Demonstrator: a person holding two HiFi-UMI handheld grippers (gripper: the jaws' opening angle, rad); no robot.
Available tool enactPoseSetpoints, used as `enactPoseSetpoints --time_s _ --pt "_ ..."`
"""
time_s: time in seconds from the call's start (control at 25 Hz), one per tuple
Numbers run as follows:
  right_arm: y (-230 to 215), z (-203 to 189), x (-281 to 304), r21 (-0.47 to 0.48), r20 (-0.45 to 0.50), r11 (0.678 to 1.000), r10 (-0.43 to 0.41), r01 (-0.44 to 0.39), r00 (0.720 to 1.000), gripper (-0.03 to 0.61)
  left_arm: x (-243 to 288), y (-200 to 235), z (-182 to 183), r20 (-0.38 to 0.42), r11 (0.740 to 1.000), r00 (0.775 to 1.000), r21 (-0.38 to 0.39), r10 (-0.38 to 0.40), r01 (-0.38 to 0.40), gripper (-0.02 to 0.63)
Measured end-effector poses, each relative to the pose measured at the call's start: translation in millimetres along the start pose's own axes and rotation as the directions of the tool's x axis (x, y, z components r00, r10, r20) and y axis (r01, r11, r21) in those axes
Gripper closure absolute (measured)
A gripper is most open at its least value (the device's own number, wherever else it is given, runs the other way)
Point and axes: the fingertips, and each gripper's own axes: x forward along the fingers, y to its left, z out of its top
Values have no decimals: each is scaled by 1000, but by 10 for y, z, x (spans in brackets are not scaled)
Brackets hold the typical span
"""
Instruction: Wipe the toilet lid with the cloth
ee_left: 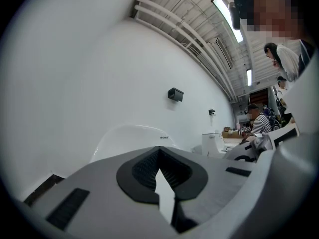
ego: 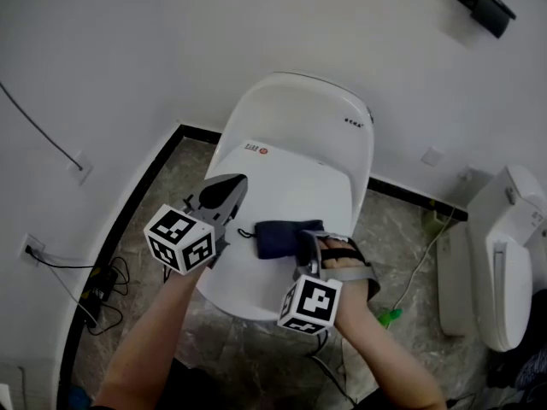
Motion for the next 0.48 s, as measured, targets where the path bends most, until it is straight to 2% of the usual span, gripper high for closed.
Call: enactPoseSetpoints --time_s 0.48 --pt "425 164 -431 18 29 999 38 -38 999 512 104 87 -112 -11 1000 1000 -1 -19 19 601"
